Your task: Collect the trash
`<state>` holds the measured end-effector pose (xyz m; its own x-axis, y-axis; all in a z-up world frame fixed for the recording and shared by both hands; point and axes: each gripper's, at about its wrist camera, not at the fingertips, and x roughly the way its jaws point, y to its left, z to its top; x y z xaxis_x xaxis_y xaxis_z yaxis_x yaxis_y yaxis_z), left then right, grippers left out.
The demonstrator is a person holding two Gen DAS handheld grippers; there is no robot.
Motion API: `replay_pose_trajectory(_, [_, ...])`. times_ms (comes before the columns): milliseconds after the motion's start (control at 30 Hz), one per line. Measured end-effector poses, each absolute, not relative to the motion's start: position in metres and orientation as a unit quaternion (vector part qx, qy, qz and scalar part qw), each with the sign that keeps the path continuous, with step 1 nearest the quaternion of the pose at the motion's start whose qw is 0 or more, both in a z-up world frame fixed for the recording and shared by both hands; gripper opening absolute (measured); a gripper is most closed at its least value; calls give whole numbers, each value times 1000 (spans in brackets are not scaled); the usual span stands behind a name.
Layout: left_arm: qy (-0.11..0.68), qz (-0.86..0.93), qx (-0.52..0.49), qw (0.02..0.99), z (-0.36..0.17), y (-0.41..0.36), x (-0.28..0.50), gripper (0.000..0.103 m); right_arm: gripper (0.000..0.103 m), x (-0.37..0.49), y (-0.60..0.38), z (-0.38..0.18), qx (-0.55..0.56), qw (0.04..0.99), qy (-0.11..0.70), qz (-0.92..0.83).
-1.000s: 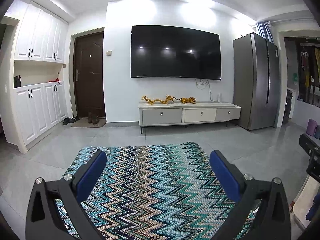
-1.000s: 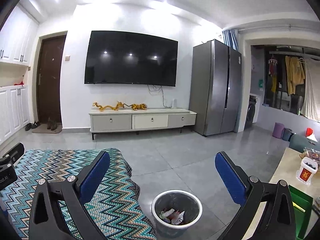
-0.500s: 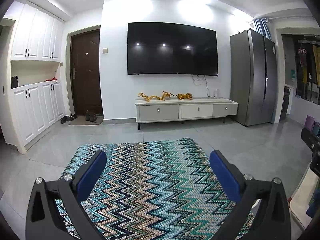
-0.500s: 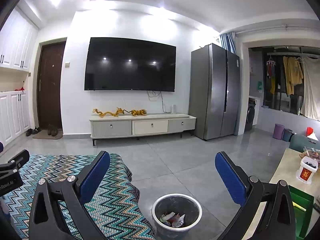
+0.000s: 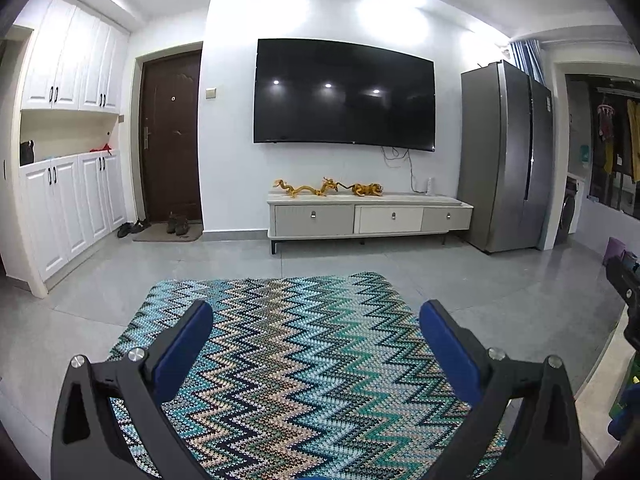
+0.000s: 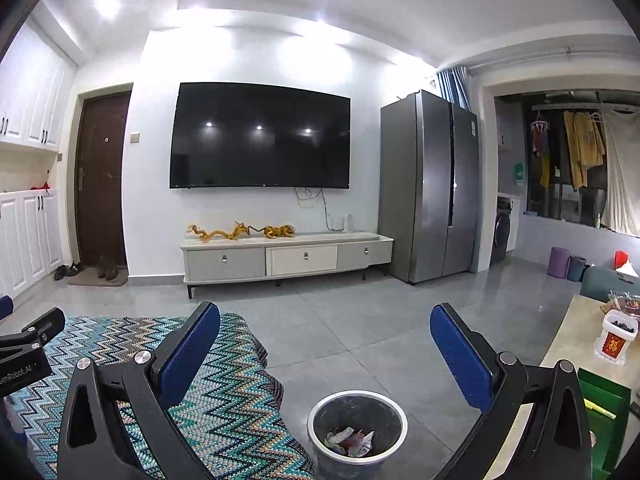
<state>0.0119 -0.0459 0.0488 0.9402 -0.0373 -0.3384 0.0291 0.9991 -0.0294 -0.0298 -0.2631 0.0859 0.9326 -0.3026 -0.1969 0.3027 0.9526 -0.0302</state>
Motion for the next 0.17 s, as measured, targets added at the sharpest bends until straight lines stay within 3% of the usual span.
replay_pose_trajectory(167, [185, -15, -18, 983, 43, -40, 19, 103, 103, -32, -260, 85, -4, 983, 98, -152])
